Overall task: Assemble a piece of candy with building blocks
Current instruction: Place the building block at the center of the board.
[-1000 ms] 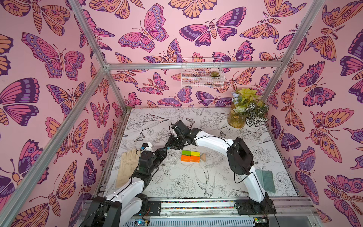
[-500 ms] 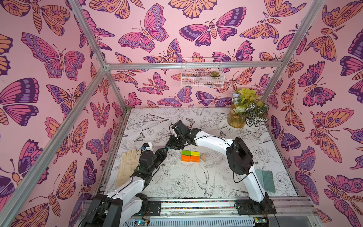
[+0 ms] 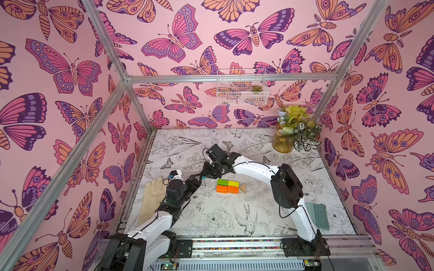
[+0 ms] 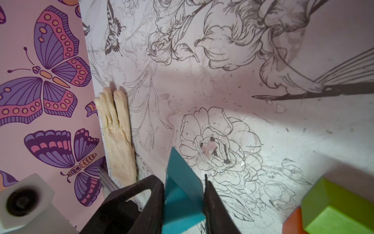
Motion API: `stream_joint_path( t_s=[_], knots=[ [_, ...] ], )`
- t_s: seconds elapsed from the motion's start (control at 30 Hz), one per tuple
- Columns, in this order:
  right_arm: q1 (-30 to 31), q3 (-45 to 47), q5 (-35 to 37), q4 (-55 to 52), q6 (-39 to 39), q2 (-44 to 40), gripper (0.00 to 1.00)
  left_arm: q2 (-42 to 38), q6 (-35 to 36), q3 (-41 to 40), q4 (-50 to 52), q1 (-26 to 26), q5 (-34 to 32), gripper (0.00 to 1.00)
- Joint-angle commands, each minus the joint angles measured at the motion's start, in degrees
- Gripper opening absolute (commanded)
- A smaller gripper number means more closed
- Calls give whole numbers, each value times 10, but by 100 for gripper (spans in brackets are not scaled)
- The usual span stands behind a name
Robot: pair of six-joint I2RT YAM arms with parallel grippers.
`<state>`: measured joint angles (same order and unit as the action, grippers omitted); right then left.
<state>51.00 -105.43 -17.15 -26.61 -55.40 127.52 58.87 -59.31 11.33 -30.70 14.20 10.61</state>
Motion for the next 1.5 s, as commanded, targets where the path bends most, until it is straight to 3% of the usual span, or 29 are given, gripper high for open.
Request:
stream_joint_path(
  t_s=[0.0,0.43,0.83,1.17,1.33,1.47],
  knots=[
    [4,-7,13,-33,25,-3,0,-25,12,7,19,0,-7,81],
    [22,-173,141,-227,154,66,0,-179,29,5,159,0,-55,83],
    [68,-175,166,-228,74,100,0,-241,30,20,234,-9,-64,83],
    [69,-173,183,-236,67,129,0,-330,17,10,315,-27,-81,83],
    [70,-202,192,-259,82,149,9,-352,18,9,341,-38,-83,84],
    [70,-202,198,-261,87,149,26,-344,17,9,339,-45,-74,84]
  ],
)
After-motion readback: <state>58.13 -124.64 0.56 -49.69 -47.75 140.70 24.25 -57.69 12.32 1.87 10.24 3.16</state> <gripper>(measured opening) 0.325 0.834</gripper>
